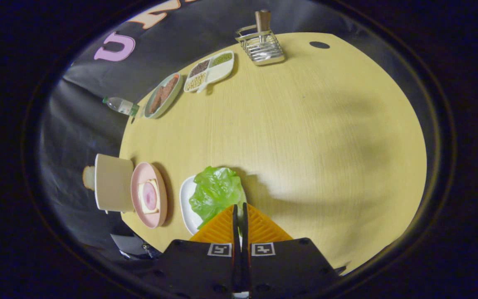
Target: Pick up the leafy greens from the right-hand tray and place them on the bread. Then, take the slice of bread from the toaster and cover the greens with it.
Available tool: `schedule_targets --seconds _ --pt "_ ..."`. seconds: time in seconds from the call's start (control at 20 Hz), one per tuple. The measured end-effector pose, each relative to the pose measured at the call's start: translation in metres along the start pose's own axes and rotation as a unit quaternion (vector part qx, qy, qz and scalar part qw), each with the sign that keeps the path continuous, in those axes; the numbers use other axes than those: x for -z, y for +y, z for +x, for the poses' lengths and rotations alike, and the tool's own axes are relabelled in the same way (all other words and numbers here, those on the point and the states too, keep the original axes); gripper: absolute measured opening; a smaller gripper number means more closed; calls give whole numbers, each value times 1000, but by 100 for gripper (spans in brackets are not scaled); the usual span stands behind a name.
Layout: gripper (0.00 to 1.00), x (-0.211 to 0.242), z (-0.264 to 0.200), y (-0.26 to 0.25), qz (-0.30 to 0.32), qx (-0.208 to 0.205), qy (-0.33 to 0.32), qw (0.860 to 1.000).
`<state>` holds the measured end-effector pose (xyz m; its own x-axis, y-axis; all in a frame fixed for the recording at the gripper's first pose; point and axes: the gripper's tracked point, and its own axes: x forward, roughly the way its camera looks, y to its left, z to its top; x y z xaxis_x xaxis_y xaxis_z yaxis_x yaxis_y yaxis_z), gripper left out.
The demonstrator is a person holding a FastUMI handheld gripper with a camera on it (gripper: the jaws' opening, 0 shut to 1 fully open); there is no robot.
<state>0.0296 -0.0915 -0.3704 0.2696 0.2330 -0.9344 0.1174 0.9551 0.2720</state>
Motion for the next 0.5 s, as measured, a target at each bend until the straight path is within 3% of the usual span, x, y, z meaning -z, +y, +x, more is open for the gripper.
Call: schedule_targets --seconds 0.2,0.5 --pt "4 -4 -16 24 36 -27 -19 999" --pt "3 0 -52 88 67 -107 -44 991"
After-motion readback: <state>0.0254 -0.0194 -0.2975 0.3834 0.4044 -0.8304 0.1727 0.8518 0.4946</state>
